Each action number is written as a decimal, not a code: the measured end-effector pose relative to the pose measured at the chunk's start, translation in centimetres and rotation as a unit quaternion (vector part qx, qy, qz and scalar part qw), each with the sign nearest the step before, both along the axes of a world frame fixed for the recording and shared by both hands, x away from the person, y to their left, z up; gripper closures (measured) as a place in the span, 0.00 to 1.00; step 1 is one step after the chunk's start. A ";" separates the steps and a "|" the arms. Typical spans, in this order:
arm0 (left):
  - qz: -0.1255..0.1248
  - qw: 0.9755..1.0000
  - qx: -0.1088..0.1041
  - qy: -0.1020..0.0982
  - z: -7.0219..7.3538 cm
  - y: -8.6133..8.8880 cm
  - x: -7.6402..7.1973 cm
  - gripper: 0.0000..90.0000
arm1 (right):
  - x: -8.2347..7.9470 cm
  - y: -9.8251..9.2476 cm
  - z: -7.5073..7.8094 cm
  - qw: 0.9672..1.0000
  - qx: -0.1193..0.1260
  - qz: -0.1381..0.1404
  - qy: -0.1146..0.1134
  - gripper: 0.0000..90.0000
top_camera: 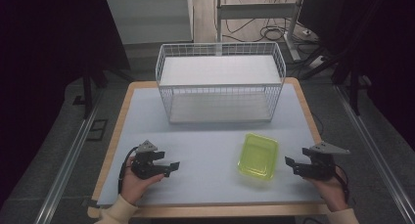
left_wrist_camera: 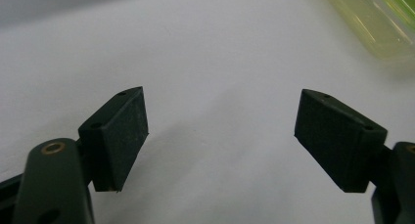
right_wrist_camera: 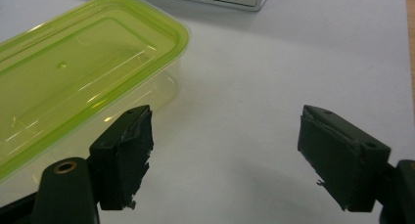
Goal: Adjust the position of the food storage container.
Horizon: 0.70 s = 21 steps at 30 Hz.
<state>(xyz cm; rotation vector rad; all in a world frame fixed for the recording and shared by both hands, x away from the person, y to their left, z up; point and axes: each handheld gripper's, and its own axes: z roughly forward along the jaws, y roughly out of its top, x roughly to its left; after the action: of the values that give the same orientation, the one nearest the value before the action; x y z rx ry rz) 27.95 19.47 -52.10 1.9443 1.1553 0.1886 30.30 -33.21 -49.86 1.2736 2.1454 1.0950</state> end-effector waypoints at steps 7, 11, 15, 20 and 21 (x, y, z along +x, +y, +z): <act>0.001 1.000 -0.001 -0.001 0.1 0.0 0.0 0.22 | -0.2 -0.1 0.2 1.000 0.001 0.005 0.000 0.31; -0.002 1.000 0.001 0.001 0.0 -0.1 0.1 0.22 | -0.2 0.0 0.1 1.000 -0.006 0.015 0.010 0.39; 0.000 1.000 0.000 0.000 0.0 0.1 0.0 0.22 | -0.1 0.1 0.1 0.999 -0.008 0.022 0.022 0.46; 0.001 1.000 0.001 0.000 -0.1 0.1 -0.1 0.22 | -0.1 0.2 0.6 0.999 -0.027 0.035 0.027 0.65; 0.000 1.000 0.002 0.000 -0.1 0.0 -0.1 0.22 | -0.2 0.2 0.8 0.998 -0.030 0.040 0.026 0.69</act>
<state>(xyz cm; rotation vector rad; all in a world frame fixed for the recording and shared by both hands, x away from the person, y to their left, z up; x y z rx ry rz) 27.81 19.48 -52.19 1.9478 1.1561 0.1906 30.10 -32.99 -49.08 1.2111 2.2685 1.0304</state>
